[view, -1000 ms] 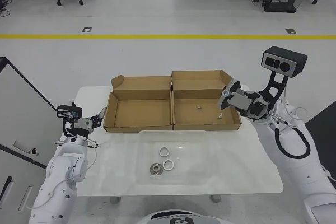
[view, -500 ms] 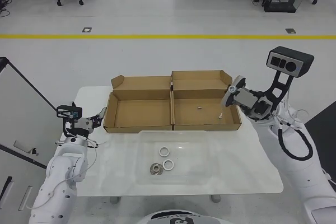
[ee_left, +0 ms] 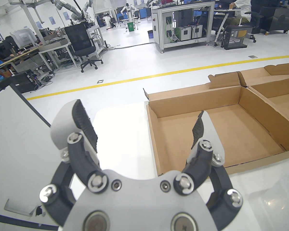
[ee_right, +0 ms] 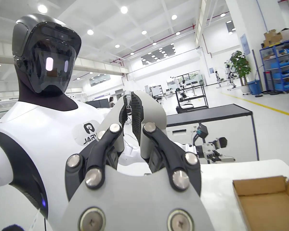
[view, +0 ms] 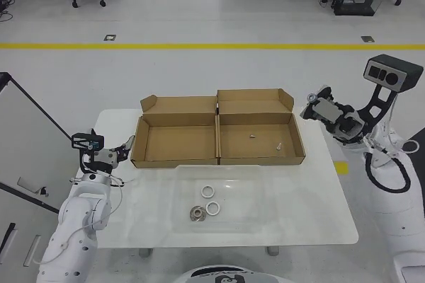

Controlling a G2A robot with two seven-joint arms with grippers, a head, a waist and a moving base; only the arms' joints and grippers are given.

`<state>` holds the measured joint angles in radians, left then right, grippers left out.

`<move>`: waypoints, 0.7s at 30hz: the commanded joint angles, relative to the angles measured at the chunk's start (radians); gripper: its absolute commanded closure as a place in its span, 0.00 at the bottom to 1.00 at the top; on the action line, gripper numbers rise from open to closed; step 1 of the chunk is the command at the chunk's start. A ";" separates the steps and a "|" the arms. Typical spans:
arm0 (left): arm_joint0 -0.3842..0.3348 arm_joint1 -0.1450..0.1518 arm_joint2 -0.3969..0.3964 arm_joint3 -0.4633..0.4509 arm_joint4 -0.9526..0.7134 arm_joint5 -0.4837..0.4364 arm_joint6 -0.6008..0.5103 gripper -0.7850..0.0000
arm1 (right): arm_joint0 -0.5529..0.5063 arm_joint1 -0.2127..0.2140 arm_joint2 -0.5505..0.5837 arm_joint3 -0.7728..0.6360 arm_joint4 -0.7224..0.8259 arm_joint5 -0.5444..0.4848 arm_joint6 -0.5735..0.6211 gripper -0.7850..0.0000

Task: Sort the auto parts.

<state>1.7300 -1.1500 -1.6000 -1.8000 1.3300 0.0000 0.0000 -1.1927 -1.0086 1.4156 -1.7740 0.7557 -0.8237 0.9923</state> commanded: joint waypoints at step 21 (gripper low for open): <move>0.000 0.000 0.000 0.000 0.000 0.000 0.000 0.00 | 0.224 0.109 0.107 0.014 -0.835 0.333 0.338 1.00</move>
<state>1.7300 -1.1500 -1.6000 -1.8000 1.3300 0.0000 0.0000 -0.9896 -0.9080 1.5481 -1.7592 -0.0054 -0.5028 1.3174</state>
